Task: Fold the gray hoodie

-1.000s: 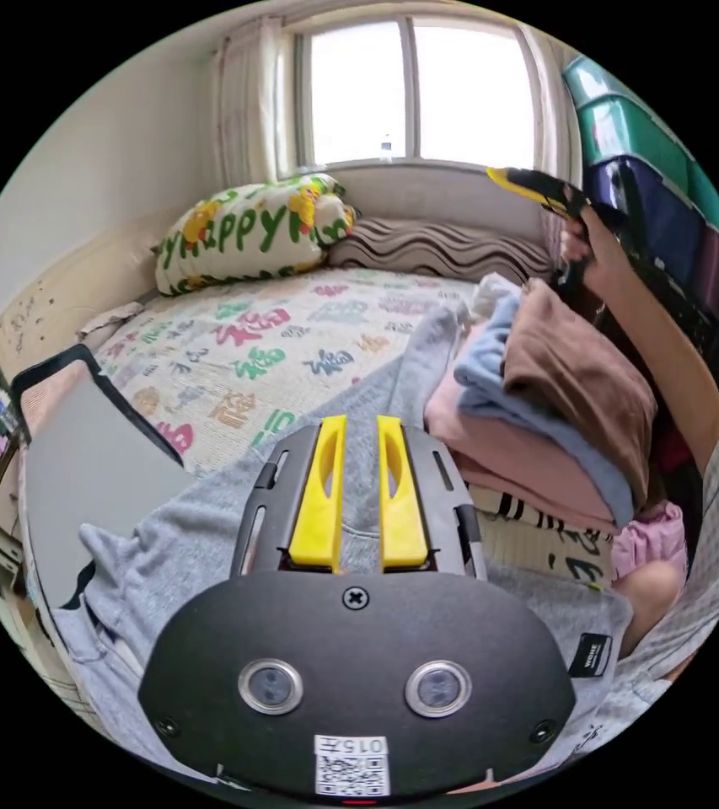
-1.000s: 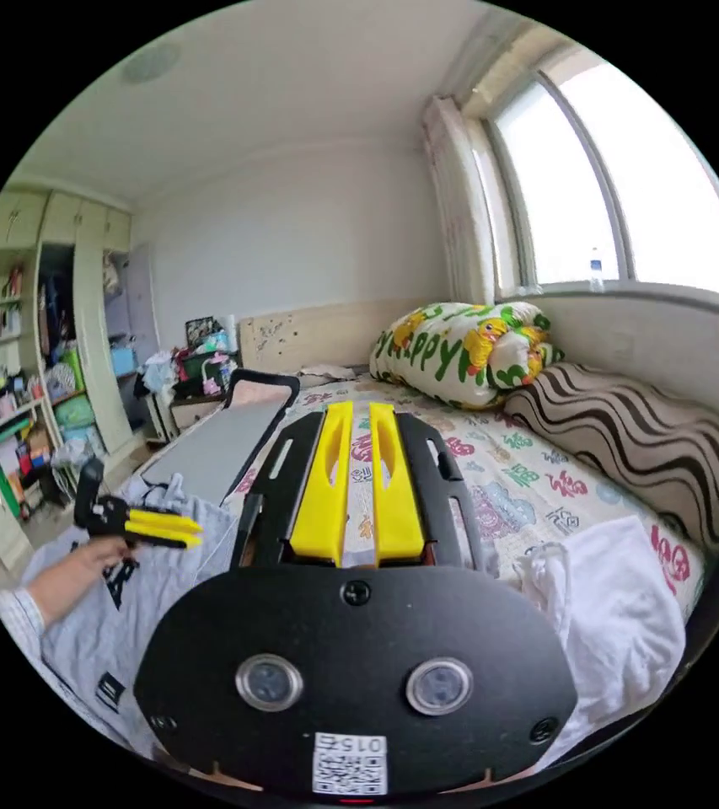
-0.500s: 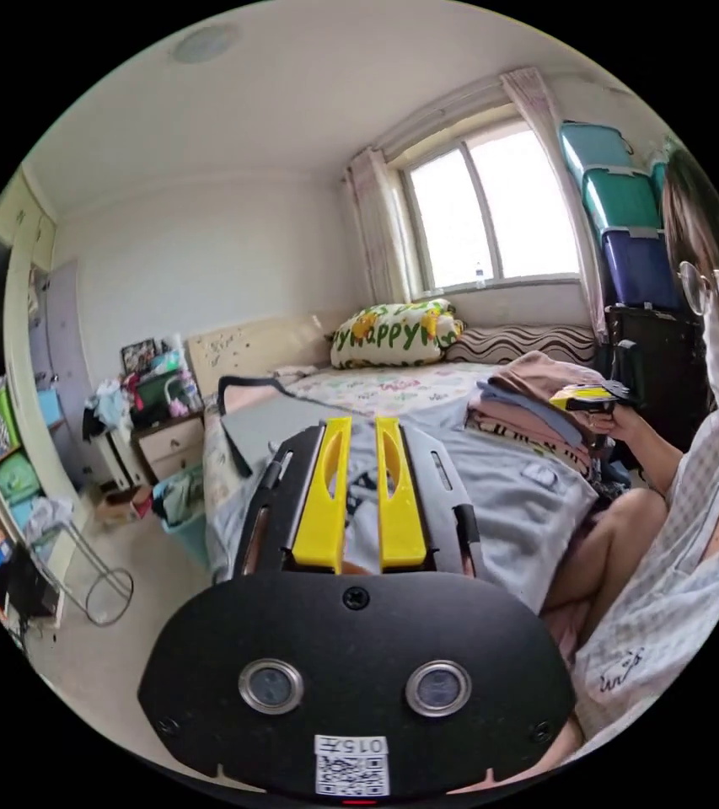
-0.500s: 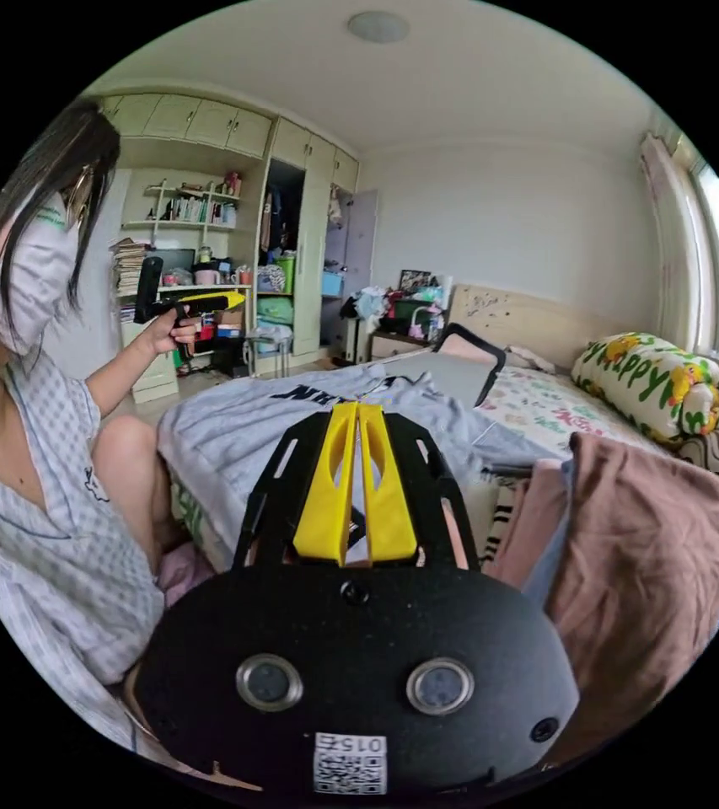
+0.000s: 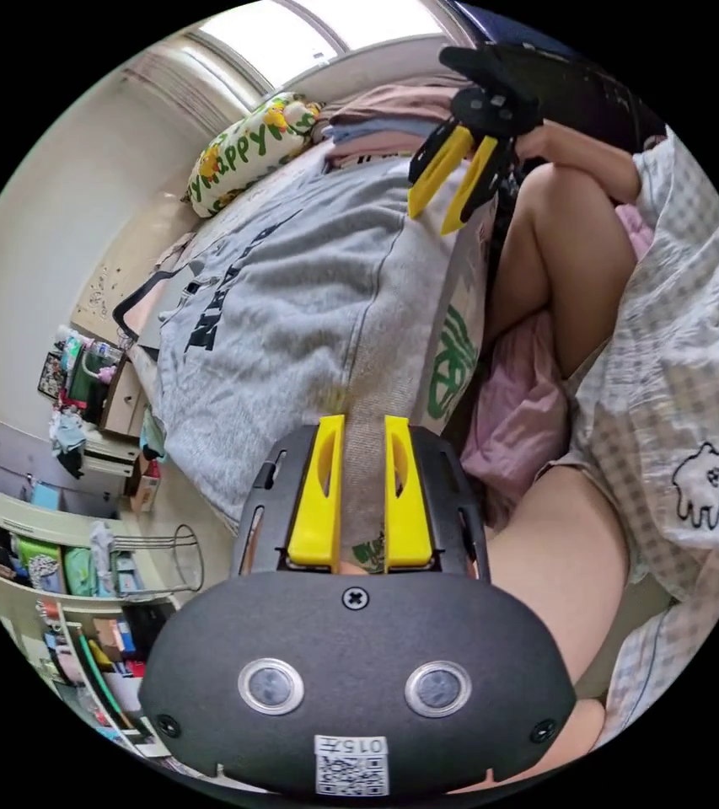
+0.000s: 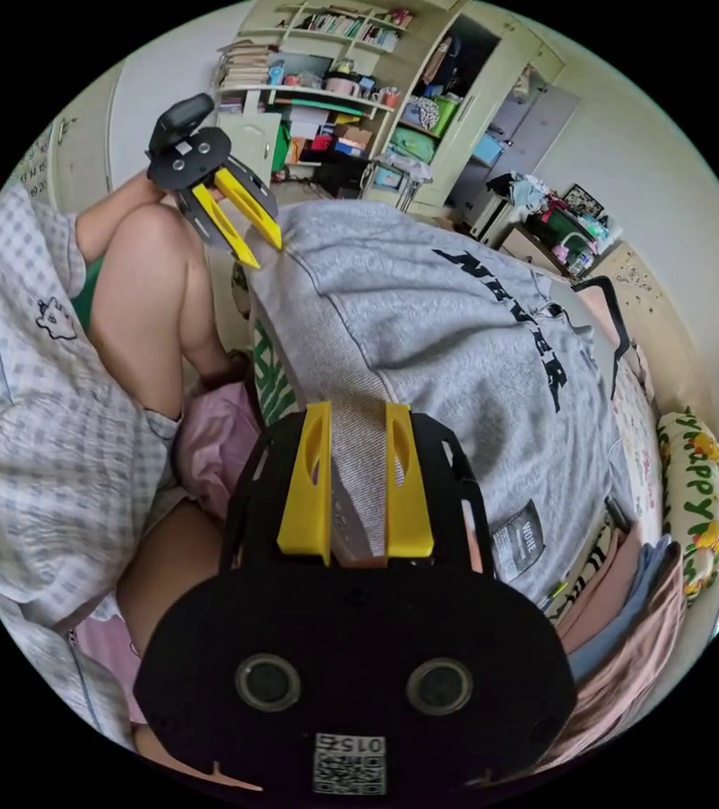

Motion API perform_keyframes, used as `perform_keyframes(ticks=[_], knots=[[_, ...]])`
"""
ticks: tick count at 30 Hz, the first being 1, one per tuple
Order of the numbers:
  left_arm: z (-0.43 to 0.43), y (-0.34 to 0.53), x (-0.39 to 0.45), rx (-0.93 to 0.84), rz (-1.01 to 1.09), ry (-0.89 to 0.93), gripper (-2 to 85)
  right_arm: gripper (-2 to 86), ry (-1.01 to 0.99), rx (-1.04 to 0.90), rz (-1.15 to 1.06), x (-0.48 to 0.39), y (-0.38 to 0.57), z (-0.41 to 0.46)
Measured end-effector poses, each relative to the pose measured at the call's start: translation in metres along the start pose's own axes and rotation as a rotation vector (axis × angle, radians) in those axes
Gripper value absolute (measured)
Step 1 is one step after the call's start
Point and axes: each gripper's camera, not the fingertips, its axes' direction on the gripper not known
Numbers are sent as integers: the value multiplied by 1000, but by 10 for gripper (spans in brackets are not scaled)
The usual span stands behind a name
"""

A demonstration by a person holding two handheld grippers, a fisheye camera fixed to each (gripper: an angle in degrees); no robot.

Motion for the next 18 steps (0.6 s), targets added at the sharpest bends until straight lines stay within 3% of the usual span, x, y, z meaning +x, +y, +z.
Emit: perform_keyframes(ticks=[2,5,8,11,13,18], knots=[[-5,6,-5,13,-20,-13,38,84,23,-2,-2,-2,0,3],[-19,26,-32,87,-132,111,19,80,-56,44,86,18,11,-6],[-46,75,-80,266,-422,151,14,87,-67,138,377,71,51,-23],[-57,142,-128,411,-780,143,20,90,43,143,699,114,109,-27],[-41,173,-150,413,-915,224,40,101,82,120,856,130,146,-22],[-7,167,-164,234,-928,303,94,113,65,99,906,140,175,-10]])
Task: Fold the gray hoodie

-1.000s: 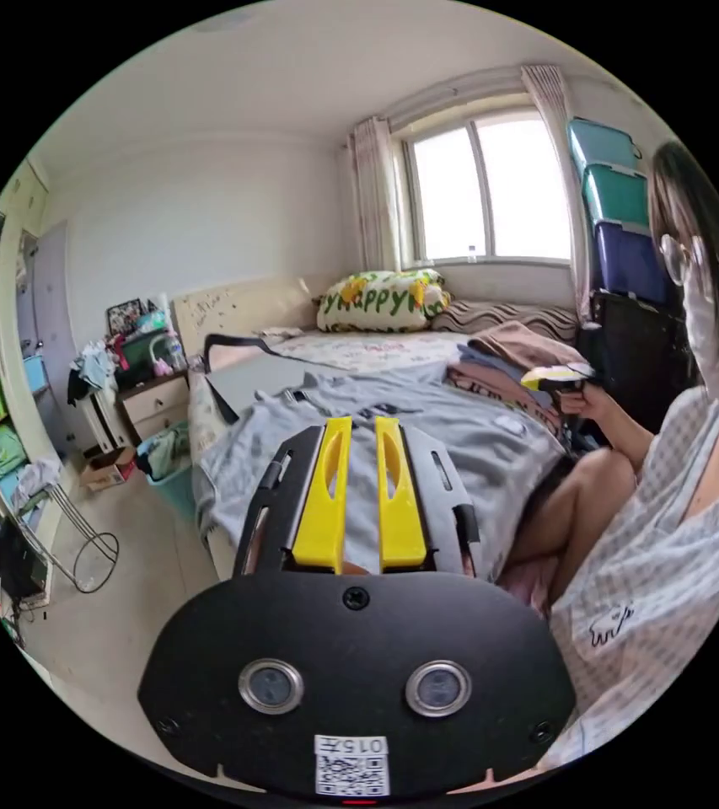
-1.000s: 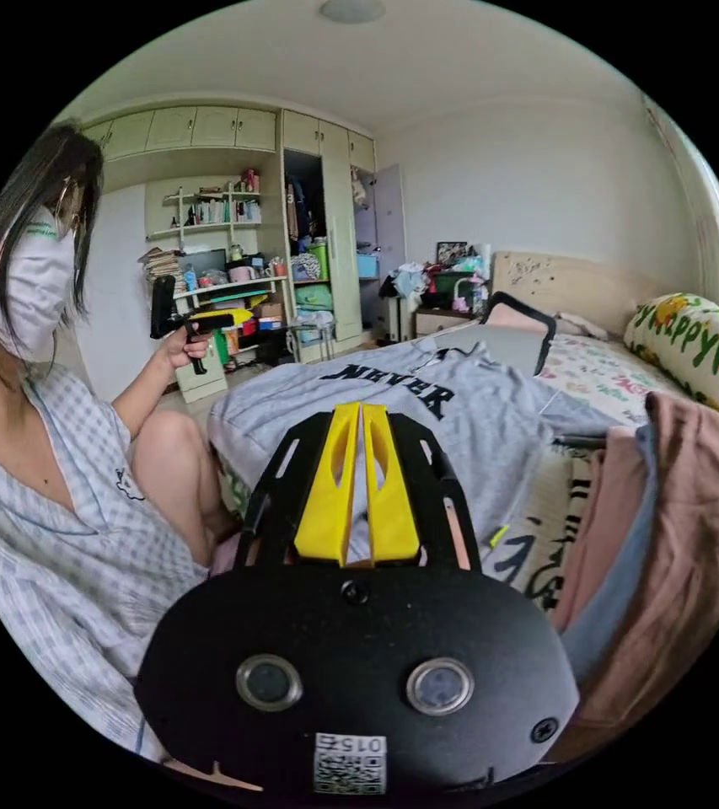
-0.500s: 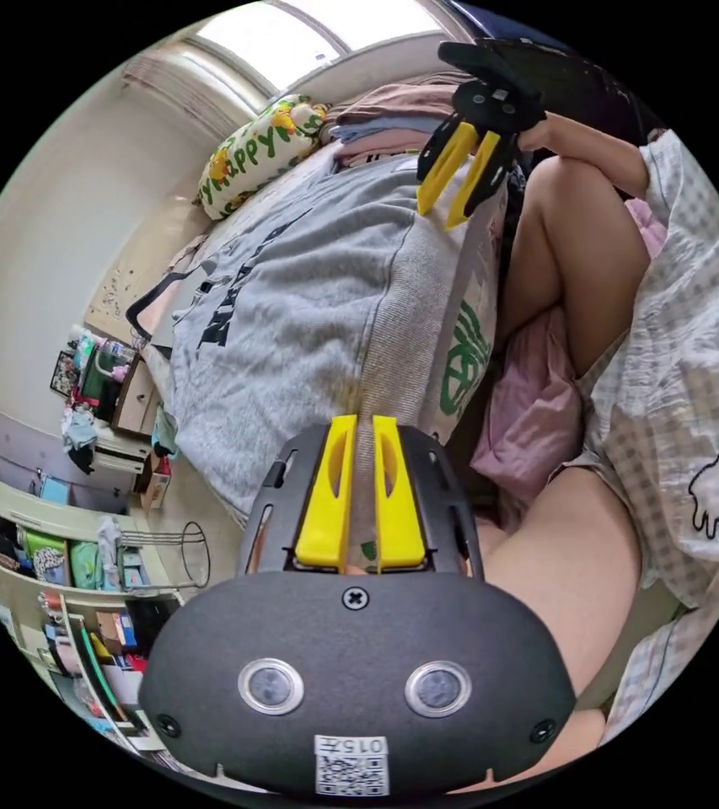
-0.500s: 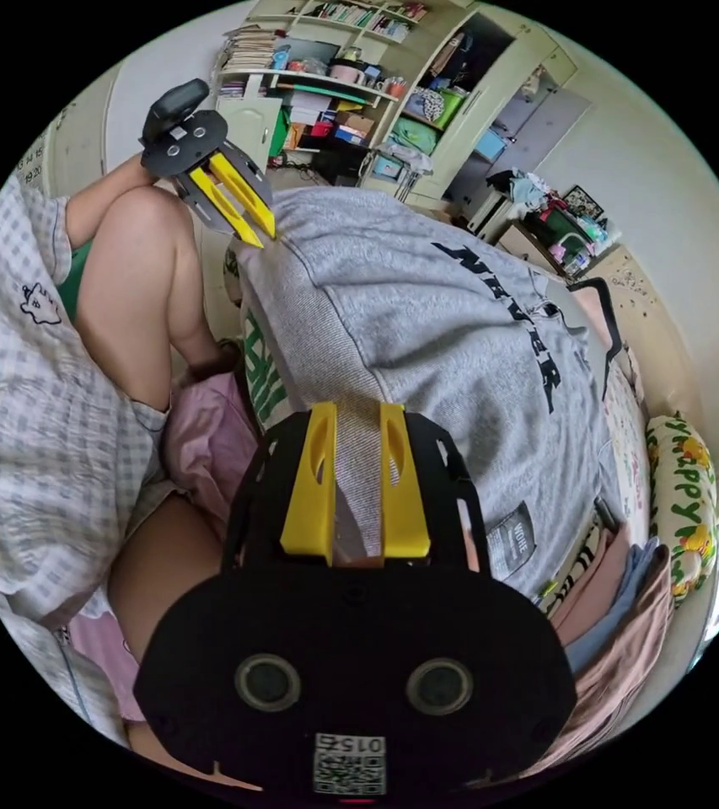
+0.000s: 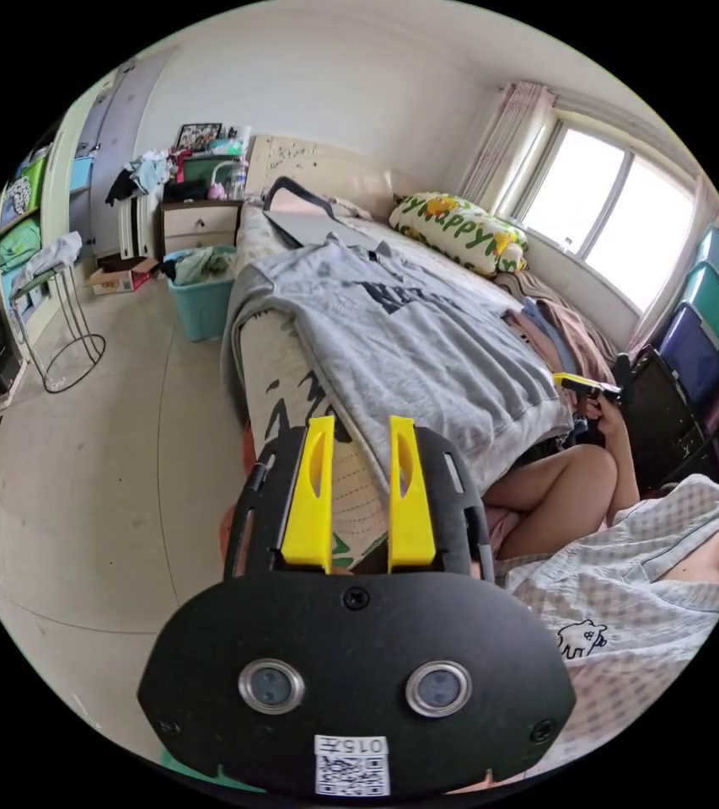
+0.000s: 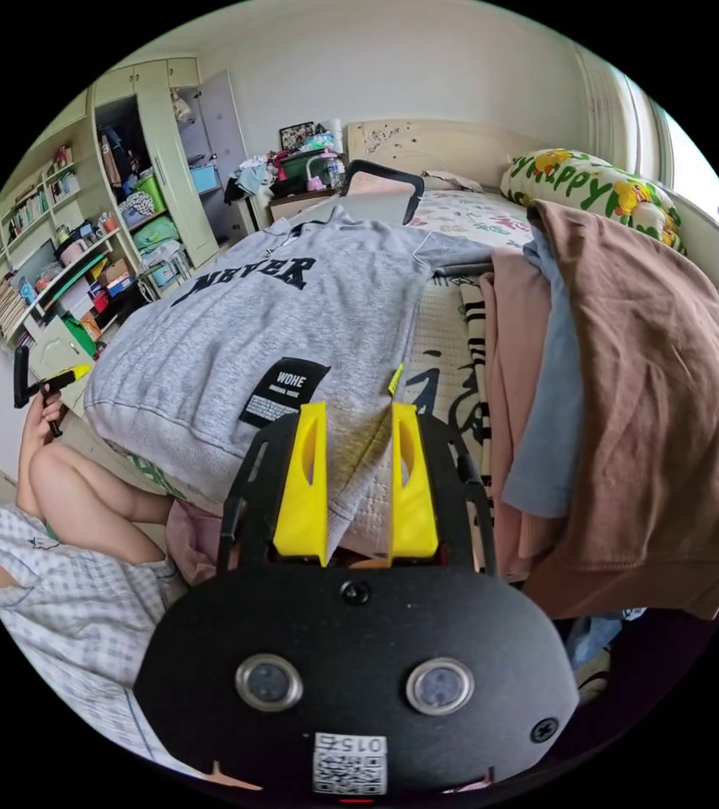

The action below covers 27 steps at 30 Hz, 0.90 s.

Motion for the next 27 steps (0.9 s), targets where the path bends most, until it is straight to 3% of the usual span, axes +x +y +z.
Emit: perform_keyframes(ticks=[11,17,21,27], knots=[[-3,-10,-14,9,-19,22,85,128,32,16,60,41,10,-3],[-1,-16,-14,-1,10,31,80,82,-81,4,9,57,15,-4],[-7,-19,-21,16,12,60,21,29,-81,18,-21,67,17,-12],[-28,-19,-16,28,24,-76,7,-1,19,24,23,92,24,-34]])
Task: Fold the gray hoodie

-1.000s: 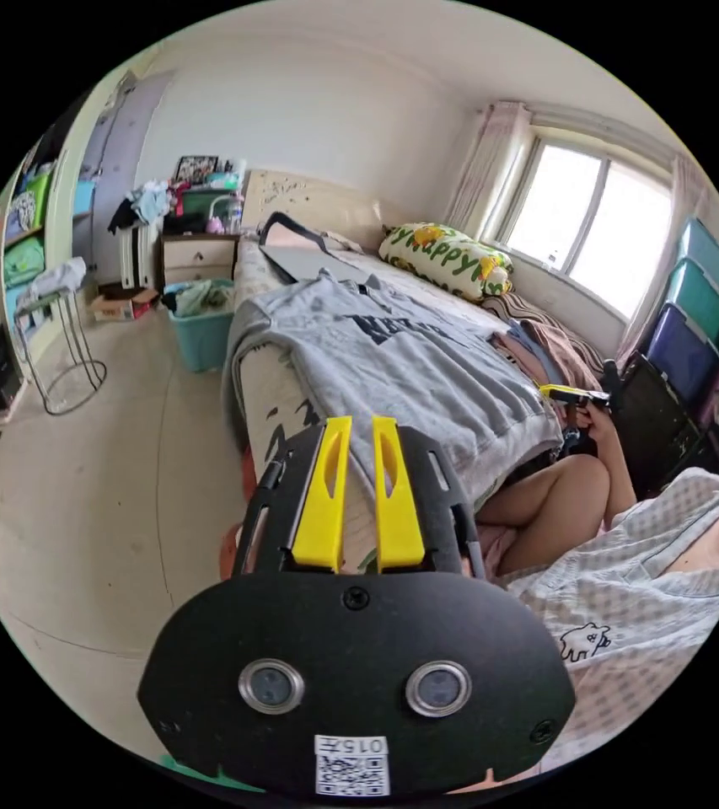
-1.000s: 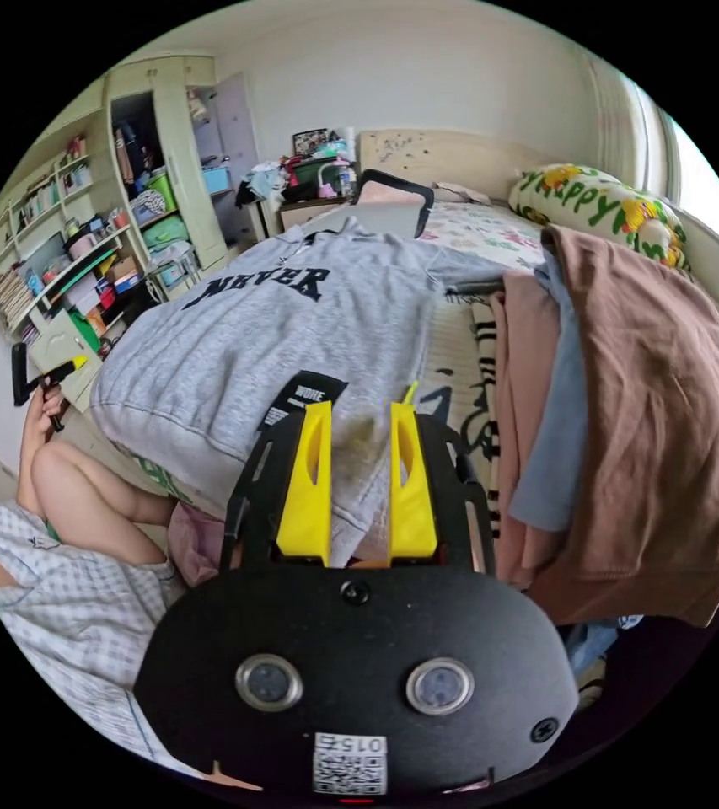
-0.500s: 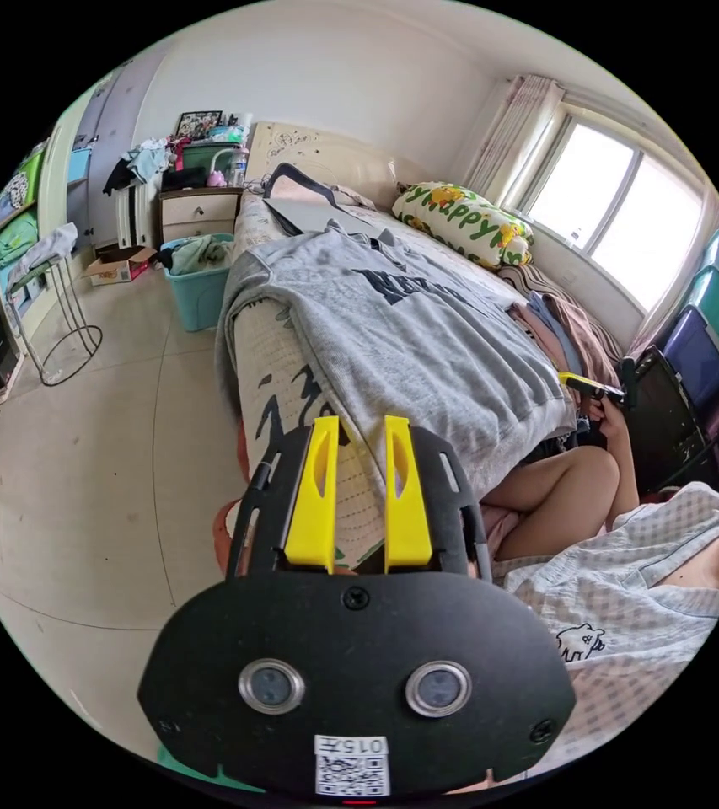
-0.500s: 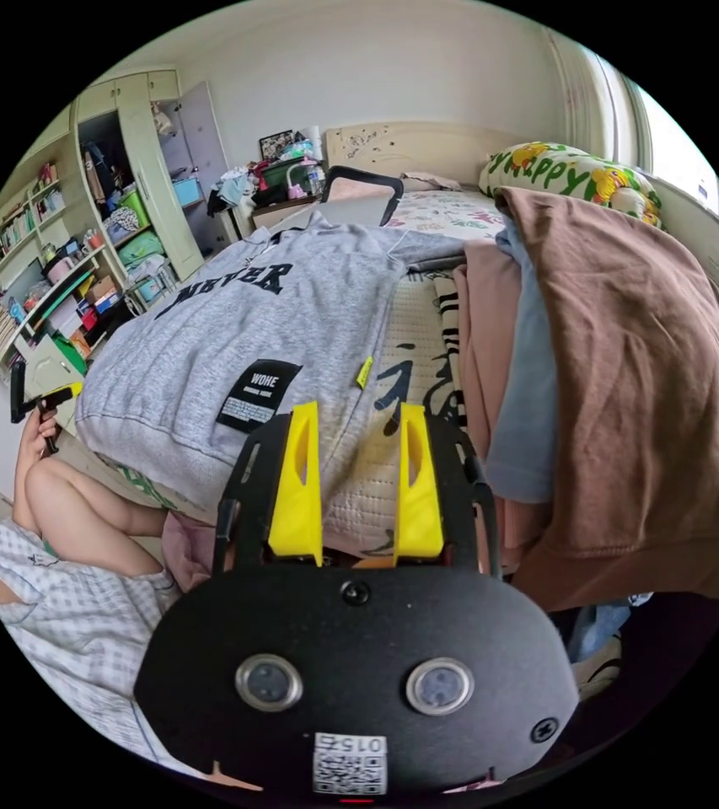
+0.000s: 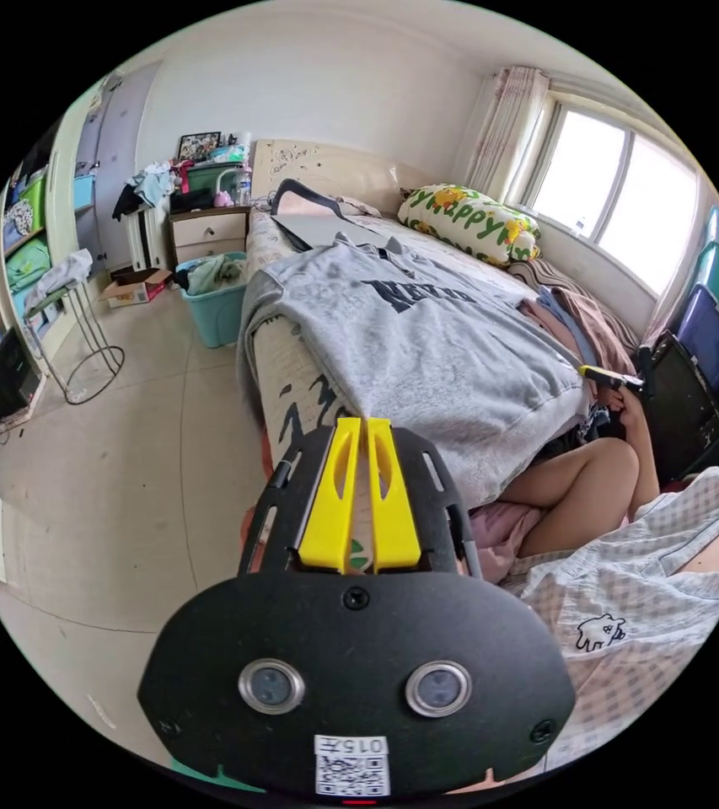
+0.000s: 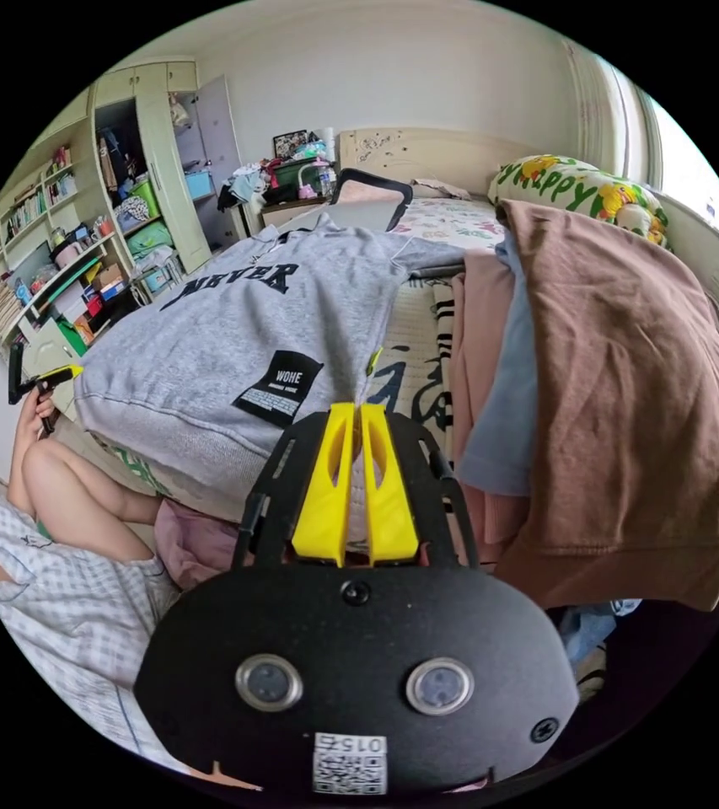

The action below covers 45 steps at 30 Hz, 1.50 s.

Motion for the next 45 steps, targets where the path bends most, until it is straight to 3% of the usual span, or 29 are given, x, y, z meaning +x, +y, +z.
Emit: perform_keyframes(ticks=[8,15,21,27,33,39,45], knots=[[9,-1,-13,-42,-27,51,31,49,-104,-24,11,35,11,-7],[12,2,-15,-97,22,195,65,91,-400,7,52,66,54,-18],[16,-4,-16,-94,48,166,27,62,-325,-24,21,72,49,-25],[8,-10,1,-111,84,8,9,50,-213,-48,17,74,47,-40],[25,-16,-2,-160,68,25,8,51,-189,-96,11,74,42,-36],[28,-15,0,-158,84,31,9,59,-230,-51,24,81,43,-46],[27,-2,-5,-105,58,91,-4,16,-190,146,137,97,49,-77]])
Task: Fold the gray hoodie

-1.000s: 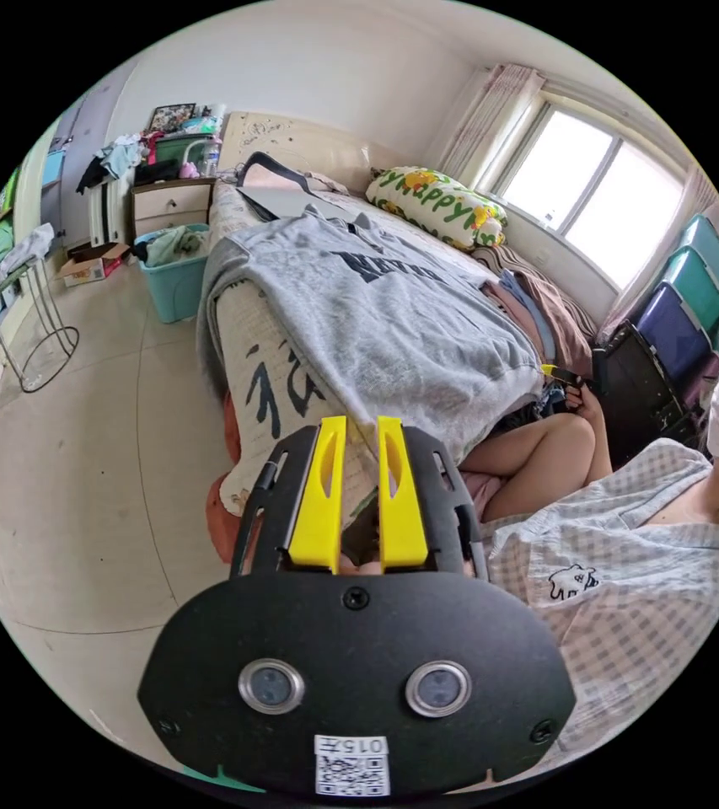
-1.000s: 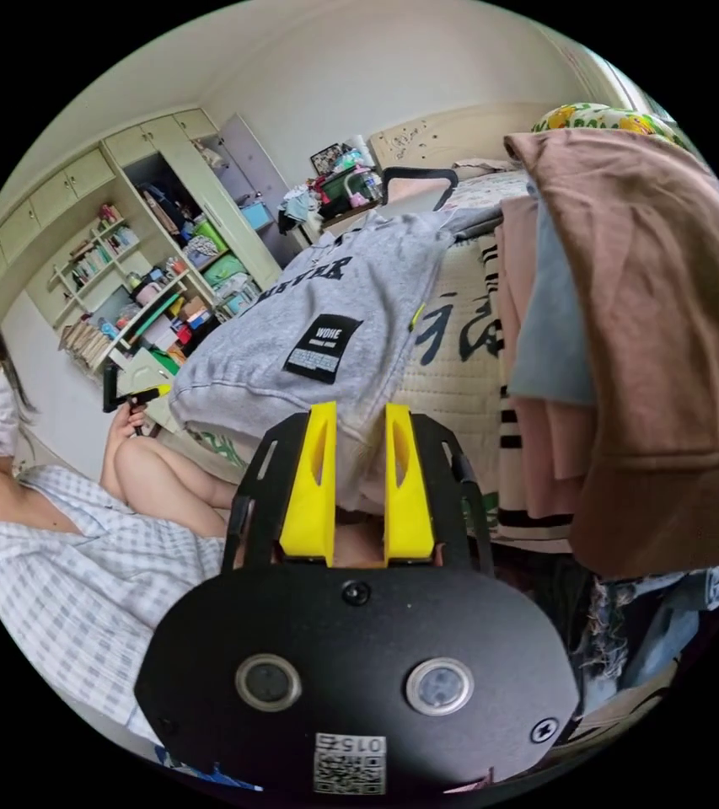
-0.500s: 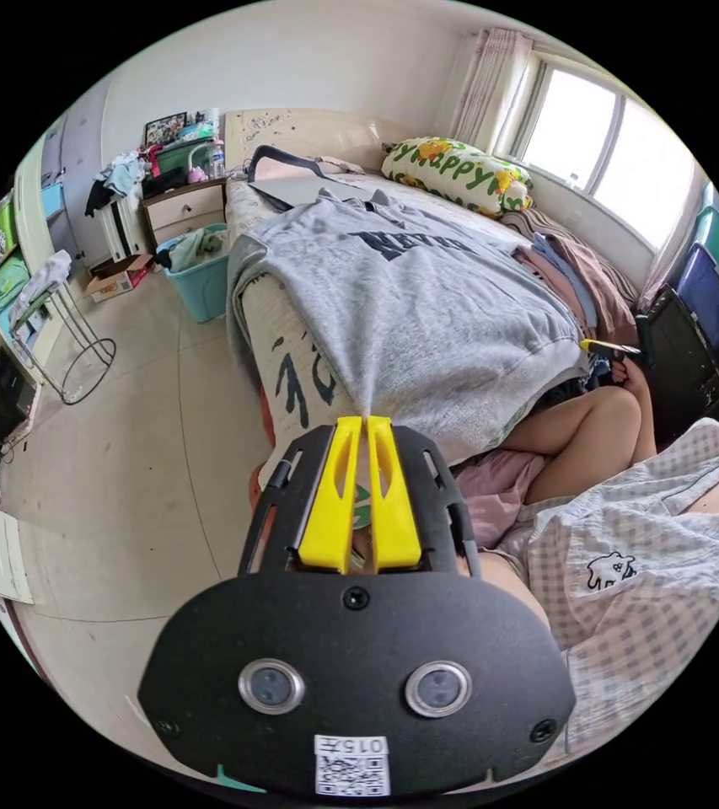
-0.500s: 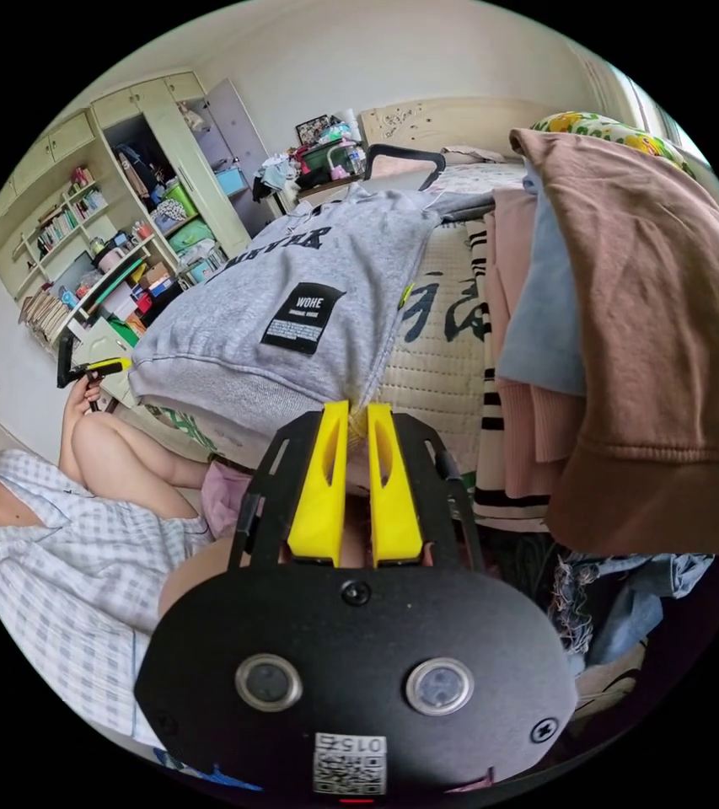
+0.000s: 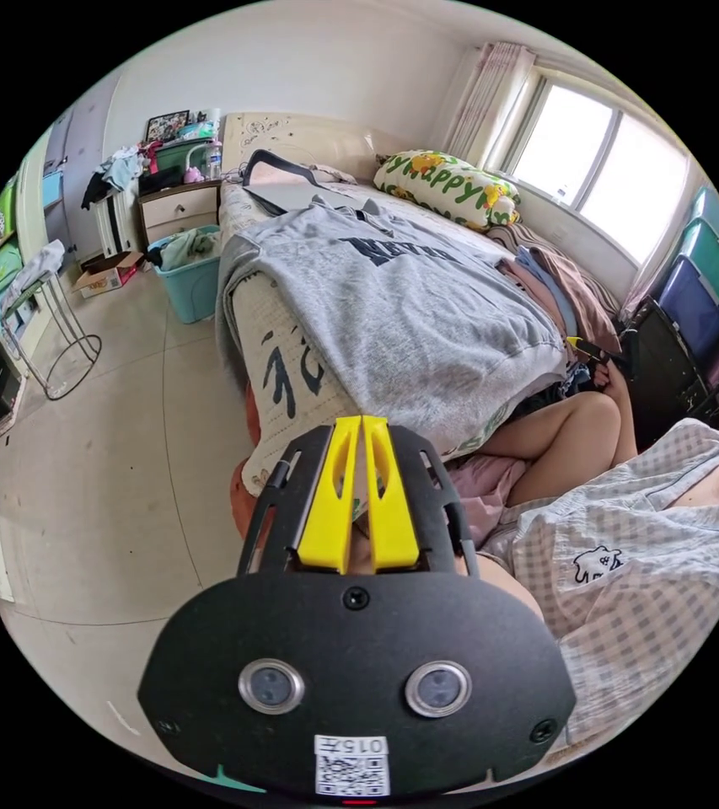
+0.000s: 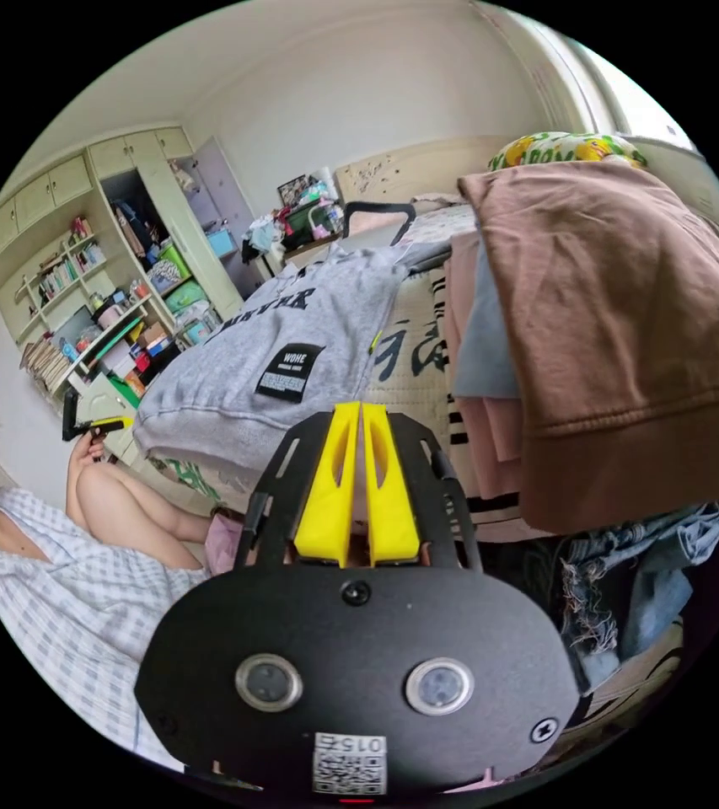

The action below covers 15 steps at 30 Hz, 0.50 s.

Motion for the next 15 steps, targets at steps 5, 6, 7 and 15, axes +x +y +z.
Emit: perform_keyframes(ticks=[5,6,7,15], knots=[[16,-7,2,-17,34,12,-8,53,-83,-100,-50,-8,-9,23],[20,-8,2,-19,40,12,-8,55,-65,-141,-64,-13,-13,33],[22,-7,1,-17,46,18,-8,56,-31,-148,-82,-18,-15,37],[34,0,-10,-22,31,39,-6,17,-29,-155,-39,-19,-27,45]])
